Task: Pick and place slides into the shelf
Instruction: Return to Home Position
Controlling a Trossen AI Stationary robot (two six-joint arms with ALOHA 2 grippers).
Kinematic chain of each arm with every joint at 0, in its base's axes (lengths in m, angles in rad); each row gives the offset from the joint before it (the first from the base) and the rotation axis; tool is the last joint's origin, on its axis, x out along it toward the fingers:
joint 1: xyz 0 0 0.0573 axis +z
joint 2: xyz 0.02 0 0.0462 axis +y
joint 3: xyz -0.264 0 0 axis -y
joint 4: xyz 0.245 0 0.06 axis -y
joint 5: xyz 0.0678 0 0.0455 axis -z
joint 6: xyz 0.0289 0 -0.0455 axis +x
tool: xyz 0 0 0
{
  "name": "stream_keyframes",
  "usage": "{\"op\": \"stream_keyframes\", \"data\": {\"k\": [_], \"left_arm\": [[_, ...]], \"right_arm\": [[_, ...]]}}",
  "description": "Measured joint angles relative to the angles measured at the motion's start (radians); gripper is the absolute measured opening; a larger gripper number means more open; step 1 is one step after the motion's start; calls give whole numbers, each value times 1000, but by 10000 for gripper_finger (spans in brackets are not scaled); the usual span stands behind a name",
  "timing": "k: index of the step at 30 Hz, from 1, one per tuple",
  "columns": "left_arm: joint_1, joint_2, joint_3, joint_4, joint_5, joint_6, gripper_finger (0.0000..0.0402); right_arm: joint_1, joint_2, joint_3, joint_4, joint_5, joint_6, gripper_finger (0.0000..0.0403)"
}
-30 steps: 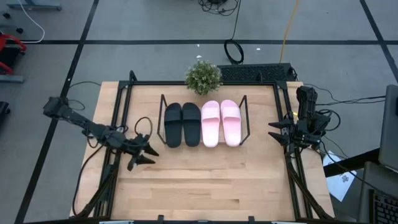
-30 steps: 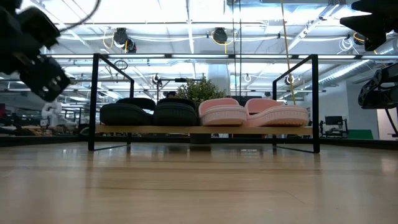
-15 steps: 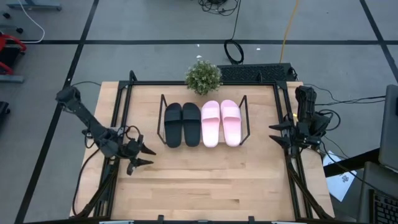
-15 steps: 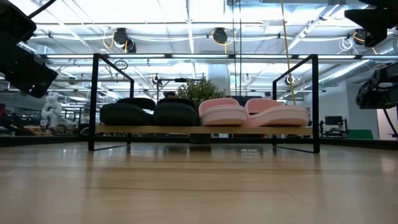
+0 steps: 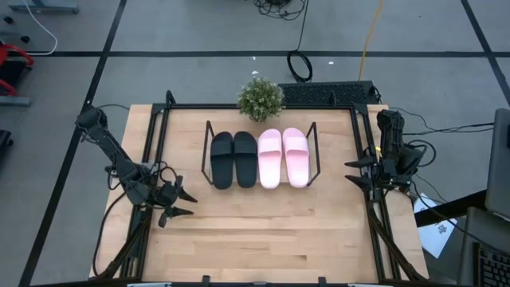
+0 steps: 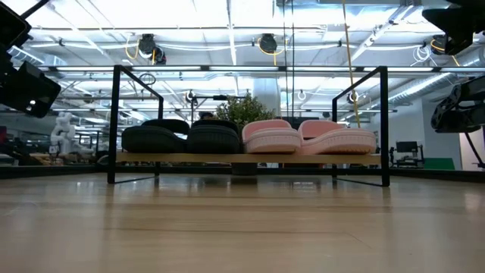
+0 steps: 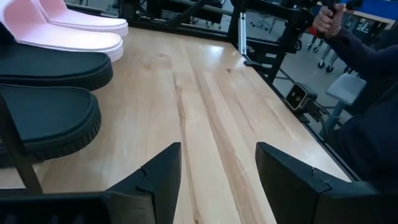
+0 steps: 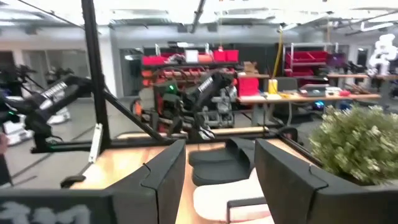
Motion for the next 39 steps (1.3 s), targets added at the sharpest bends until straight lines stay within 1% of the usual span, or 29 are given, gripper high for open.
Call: {"op": "stream_keyframes", "data": {"k": [7,14,22,30,39], "left_arm": [[0,0,0,4,0,18,200],[0,0,0,29,0,18,203],[0,0,0,30,1,-65,198],[0,0,0,29,1,-25,204],[0,0,0,29,1,-29,200]], "right_arm": [[0,0,0,-1,8,-4,183],[0,0,0,-2,8,-55,183],[0,0,0,-4,8,-45,183],[0,0,0,-5,8,-45,183],[0,0,0,-5,8,-45,183]]}}
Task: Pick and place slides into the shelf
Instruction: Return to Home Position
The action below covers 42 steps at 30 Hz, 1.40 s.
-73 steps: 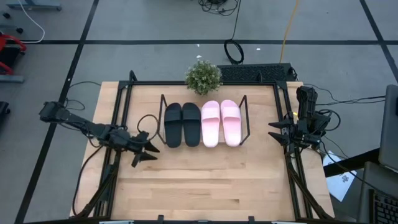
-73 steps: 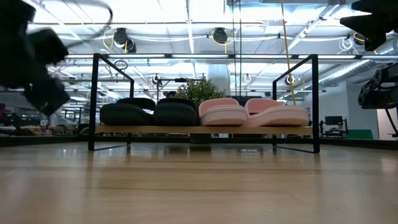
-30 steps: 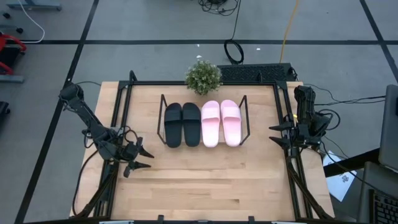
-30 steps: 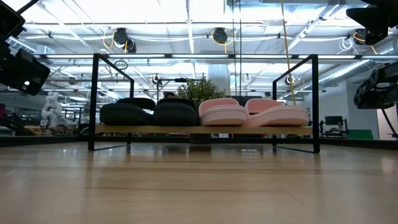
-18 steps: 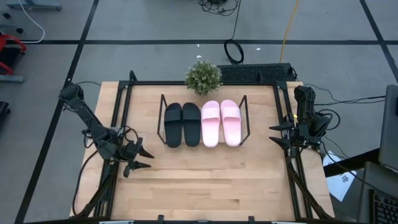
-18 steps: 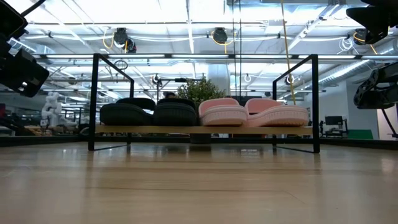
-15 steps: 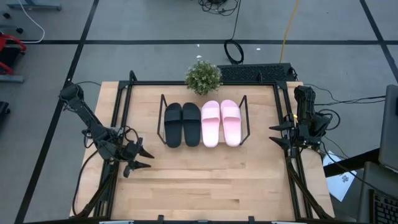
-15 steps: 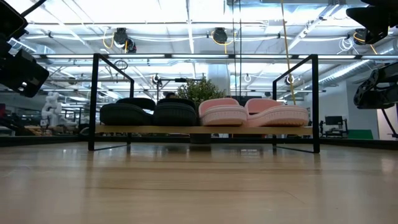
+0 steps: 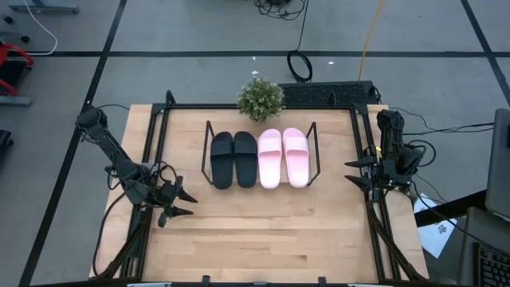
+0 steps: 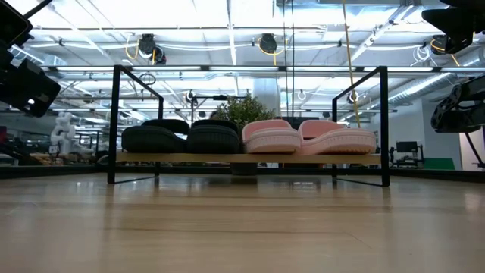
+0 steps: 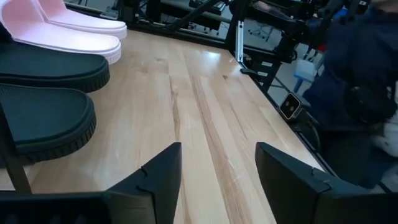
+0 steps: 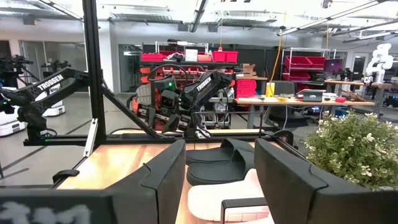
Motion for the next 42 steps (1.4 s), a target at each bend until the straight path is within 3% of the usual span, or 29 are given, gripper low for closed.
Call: {"op": "stream_keyframes", "data": {"k": [42], "left_arm": [[0,0,0,0,2,0,204]], "right_arm": [[0,0,0,0,0,0,183]]}}
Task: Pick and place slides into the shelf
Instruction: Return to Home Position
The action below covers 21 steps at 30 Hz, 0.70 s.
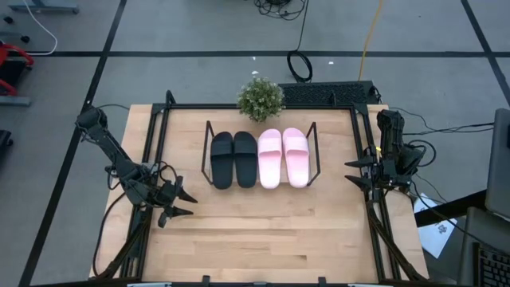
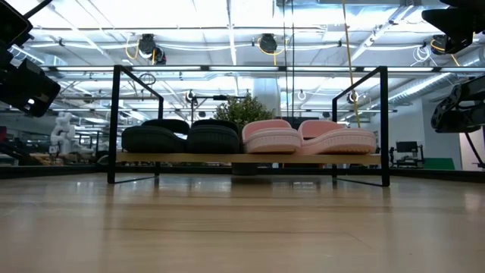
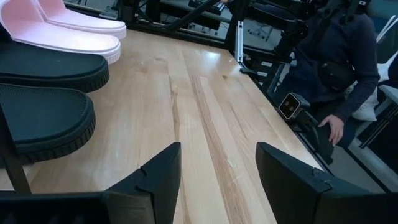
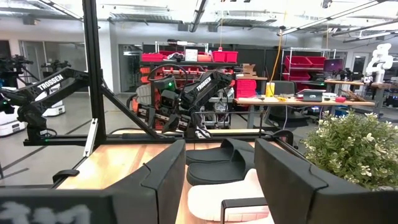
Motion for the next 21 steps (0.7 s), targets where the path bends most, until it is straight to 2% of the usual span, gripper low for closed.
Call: {"op": "stream_keyframes", "data": {"k": [21], "left_arm": [[0,0,0,0,0,-1,198]], "right_arm": [[0,0,0,0,0,0,183]]}}
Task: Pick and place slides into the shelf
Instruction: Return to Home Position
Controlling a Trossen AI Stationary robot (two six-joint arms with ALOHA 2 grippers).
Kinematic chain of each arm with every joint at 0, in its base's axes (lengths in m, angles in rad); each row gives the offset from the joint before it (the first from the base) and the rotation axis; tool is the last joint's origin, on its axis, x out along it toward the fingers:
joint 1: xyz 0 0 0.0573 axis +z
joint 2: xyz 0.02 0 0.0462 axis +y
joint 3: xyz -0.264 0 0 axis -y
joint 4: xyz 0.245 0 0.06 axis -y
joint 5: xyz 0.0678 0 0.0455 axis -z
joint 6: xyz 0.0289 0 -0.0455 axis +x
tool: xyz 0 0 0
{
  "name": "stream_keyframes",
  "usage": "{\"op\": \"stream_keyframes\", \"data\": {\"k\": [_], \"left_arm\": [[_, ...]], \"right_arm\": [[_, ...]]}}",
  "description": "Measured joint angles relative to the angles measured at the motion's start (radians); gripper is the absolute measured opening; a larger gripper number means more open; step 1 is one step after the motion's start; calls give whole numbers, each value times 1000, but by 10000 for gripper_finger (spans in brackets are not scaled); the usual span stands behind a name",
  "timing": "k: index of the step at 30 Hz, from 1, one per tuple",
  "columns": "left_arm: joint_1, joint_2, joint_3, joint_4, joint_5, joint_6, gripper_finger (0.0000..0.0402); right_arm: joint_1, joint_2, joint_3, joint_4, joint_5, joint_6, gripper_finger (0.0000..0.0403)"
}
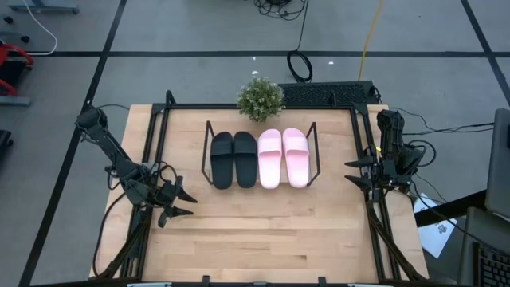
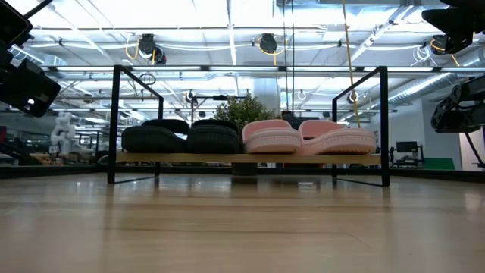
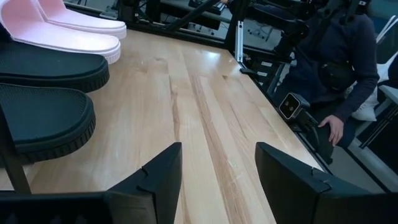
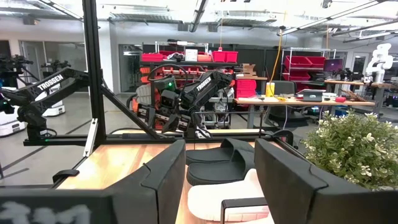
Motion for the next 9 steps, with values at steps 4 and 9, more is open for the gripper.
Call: {"op": "stream_keyframes", "data": {"k": [4,9], "left_arm": [[0,0,0,0,0,0,203],[0,0,0,0,0,0,203]], "right_arm": [[0,0,0,0,0,0,183],[0,0,0,0,0,0,183]]}}
